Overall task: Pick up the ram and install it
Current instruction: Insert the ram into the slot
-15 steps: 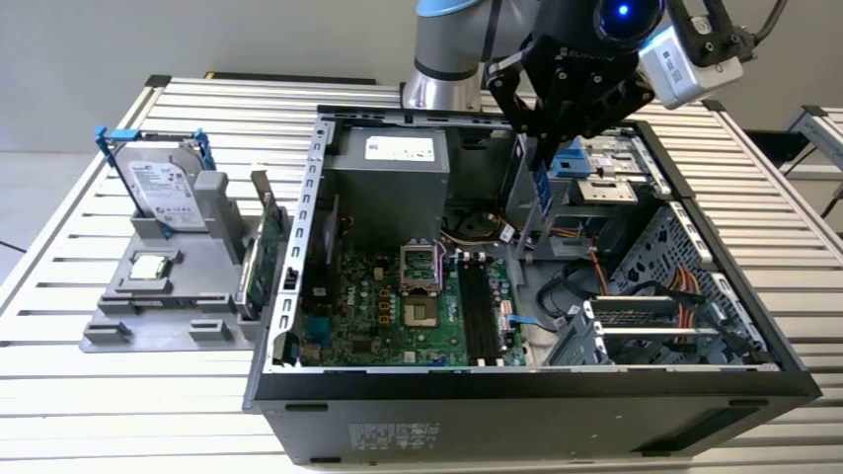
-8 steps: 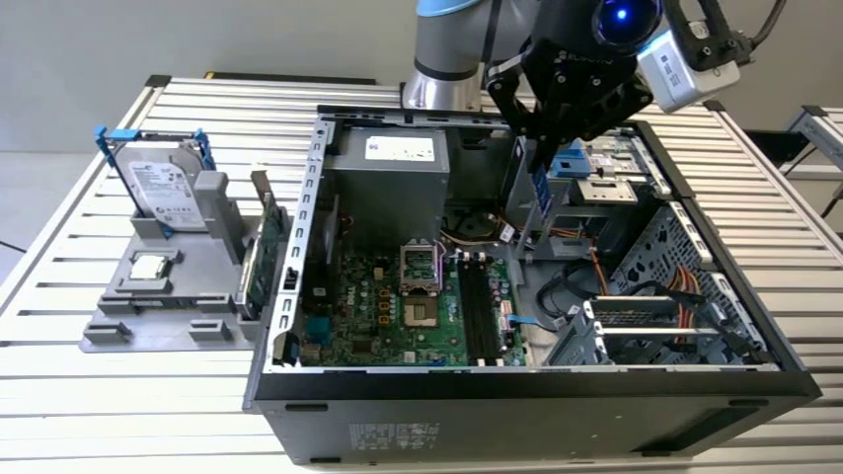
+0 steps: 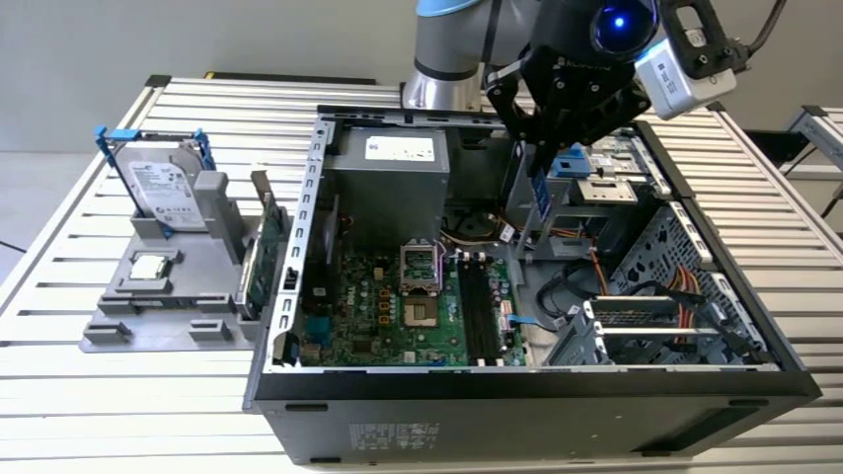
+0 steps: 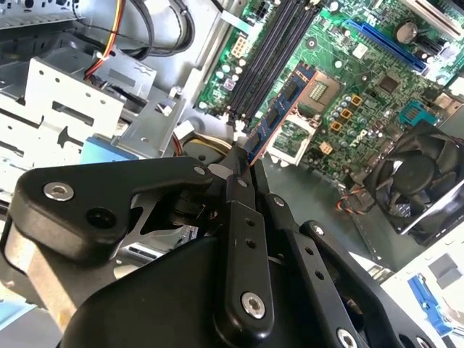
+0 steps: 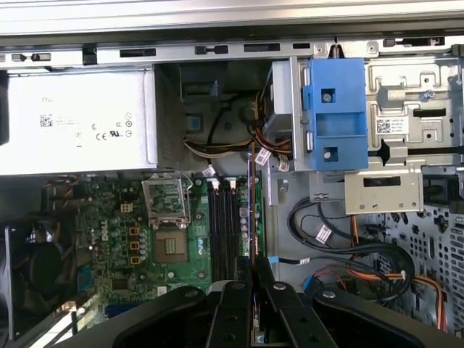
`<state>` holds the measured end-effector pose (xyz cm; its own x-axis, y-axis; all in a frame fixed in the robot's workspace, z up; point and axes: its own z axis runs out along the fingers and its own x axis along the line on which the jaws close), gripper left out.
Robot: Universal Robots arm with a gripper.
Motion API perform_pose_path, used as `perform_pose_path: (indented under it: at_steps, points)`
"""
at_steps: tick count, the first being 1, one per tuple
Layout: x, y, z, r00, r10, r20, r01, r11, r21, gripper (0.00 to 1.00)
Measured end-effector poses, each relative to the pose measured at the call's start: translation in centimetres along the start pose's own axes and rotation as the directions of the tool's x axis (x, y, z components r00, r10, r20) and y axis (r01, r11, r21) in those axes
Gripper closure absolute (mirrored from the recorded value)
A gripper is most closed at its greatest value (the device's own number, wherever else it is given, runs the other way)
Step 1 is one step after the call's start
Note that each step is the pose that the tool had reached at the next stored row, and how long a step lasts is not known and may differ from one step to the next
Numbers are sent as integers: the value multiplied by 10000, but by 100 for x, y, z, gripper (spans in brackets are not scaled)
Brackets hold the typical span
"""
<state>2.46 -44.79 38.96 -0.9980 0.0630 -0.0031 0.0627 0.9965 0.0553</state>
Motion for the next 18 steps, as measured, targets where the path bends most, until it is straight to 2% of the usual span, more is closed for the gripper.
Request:
perform_pose_path:
  at_steps: [18]
  points:
    - [-16, -40, 75, 10000, 0, -4, 0, 10000, 10, 100]
